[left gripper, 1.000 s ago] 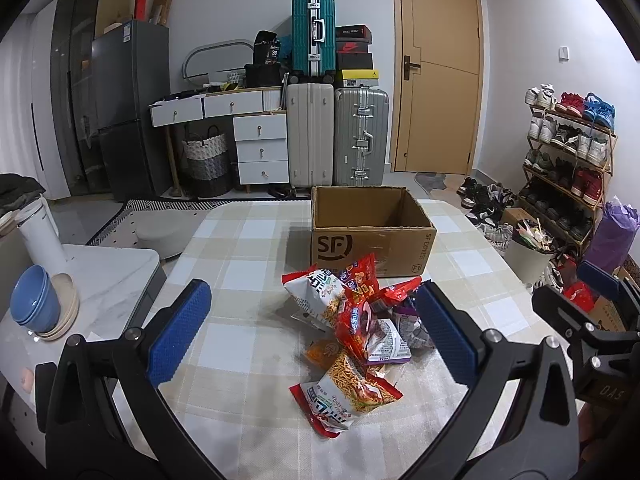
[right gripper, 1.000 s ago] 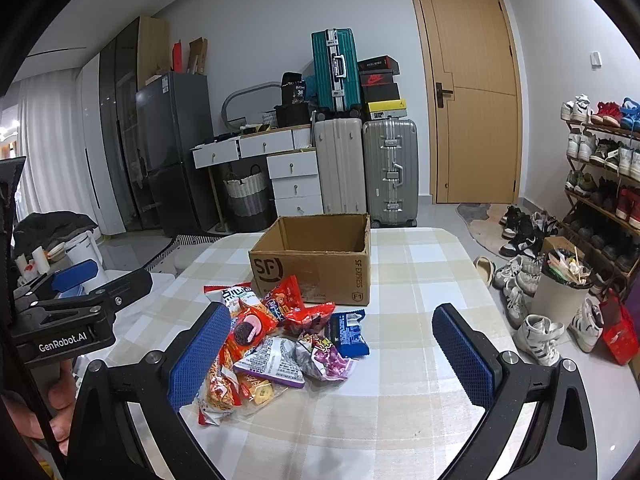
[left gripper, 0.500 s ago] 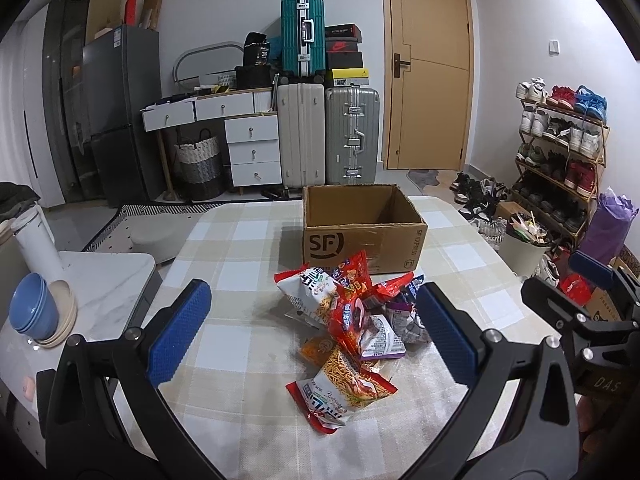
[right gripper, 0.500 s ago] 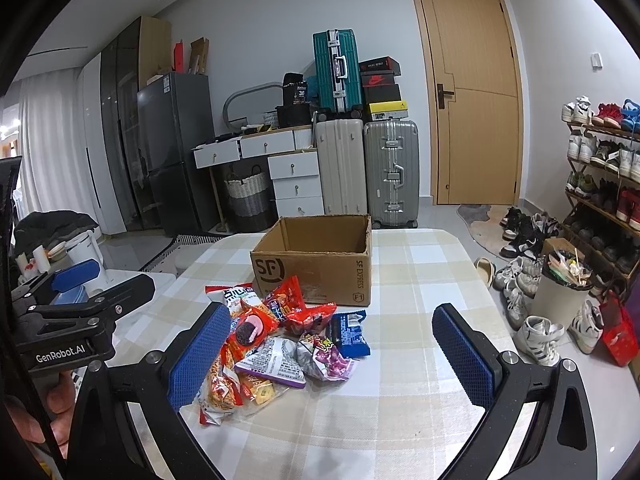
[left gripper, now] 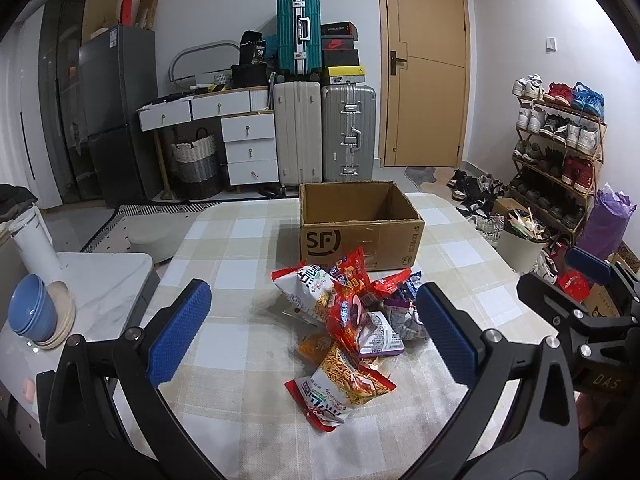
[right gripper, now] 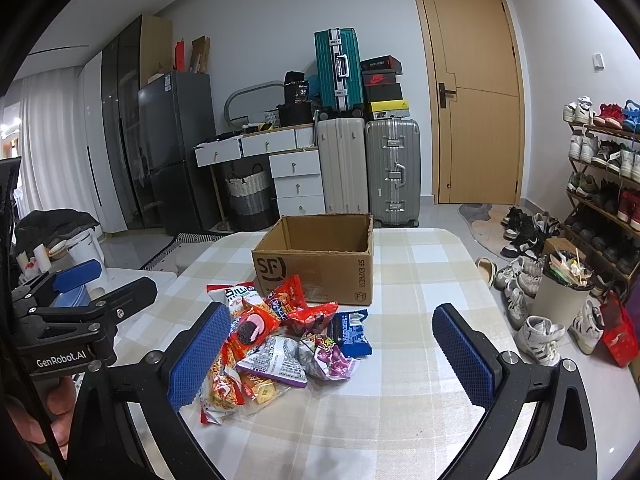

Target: Organize snacks

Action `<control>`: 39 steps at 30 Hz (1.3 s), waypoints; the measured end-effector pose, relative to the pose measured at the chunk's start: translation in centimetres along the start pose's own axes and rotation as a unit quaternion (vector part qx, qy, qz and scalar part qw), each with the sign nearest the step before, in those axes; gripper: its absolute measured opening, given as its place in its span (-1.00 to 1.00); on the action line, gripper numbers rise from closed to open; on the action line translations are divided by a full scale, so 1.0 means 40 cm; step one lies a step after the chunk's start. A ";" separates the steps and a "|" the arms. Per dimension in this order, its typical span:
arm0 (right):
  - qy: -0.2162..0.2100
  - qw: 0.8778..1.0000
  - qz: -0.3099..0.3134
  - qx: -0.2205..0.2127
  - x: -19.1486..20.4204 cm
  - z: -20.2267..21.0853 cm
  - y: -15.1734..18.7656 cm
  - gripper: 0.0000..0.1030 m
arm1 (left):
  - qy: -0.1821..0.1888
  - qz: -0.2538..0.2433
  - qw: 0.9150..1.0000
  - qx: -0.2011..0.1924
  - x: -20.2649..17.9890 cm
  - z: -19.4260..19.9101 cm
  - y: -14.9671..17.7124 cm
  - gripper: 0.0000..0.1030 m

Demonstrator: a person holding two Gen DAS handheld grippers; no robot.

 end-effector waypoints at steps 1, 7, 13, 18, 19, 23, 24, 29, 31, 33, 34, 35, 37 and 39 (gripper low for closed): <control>0.000 1.000 0.000 0.000 0.000 0.000 0.000 0.99 | 0.001 0.002 1.000 0.000 0.002 0.000 0.000 0.99; 0.001 1.000 0.000 0.000 0.000 0.000 0.000 0.99 | 0.001 0.000 1.000 0.000 0.000 -0.001 0.000 0.99; 0.001 1.000 0.000 0.000 0.001 -0.001 0.001 0.99 | -0.004 0.007 1.000 0.001 0.023 -0.013 0.009 0.99; 0.002 1.000 -0.004 0.003 0.000 -0.003 0.006 0.99 | -0.007 0.019 1.000 0.008 0.054 -0.027 0.022 0.99; 0.002 1.000 -0.005 0.004 -0.002 -0.005 0.009 0.99 | -0.003 0.021 1.000 0.013 0.058 -0.034 0.029 0.99; 0.002 1.000 -0.009 0.009 -0.011 -0.018 0.021 0.99 | 0.024 0.025 0.999 0.039 0.063 -0.078 0.081 0.99; 0.002 1.000 -0.010 0.012 -0.011 -0.023 0.026 0.99 | 0.034 0.024 0.998 0.047 0.061 -0.092 0.098 0.99; 0.002 1.000 -0.012 0.022 -0.020 -0.045 0.049 0.99 | 0.080 -0.015 0.992 0.098 0.032 -0.186 0.222 0.99; 0.001 1.000 -0.015 0.027 -0.026 -0.056 0.056 0.99 | 0.096 -0.023 0.988 0.116 0.028 -0.224 0.264 0.95; 0.000 0.999 -0.018 0.035 -0.030 -0.074 0.068 0.99 | 0.108 -0.031 0.985 0.134 0.029 -0.268 0.302 0.77; 0.000 0.999 -0.018 0.039 -0.031 -0.080 0.074 0.99 | 0.115 -0.033 0.983 0.139 0.029 -0.287 0.317 0.73; -0.001 0.999 -0.019 0.043 -0.032 -0.089 0.079 0.99 | 0.125 -0.035 0.981 0.142 0.025 -0.302 0.326 0.73; -0.002 0.999 -0.019 0.049 -0.033 -0.107 0.088 0.99 | 0.141 -0.046 0.977 0.155 0.017 -0.333 0.348 0.72; -0.002 0.998 -0.020 0.054 -0.038 -0.123 0.099 0.99 | 0.150 -0.066 0.973 0.164 0.005 -0.359 0.367 0.71</control>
Point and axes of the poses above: each gripper's, at about its wrist camera, not at the fingertips, and z roughly against the way its jaws point, x to its left, y to its underside, the point moved 10 cm from there along -z, roughly the way its jaws point, and after that the axes turned 12 degrees about y, right-handed, at the moved point
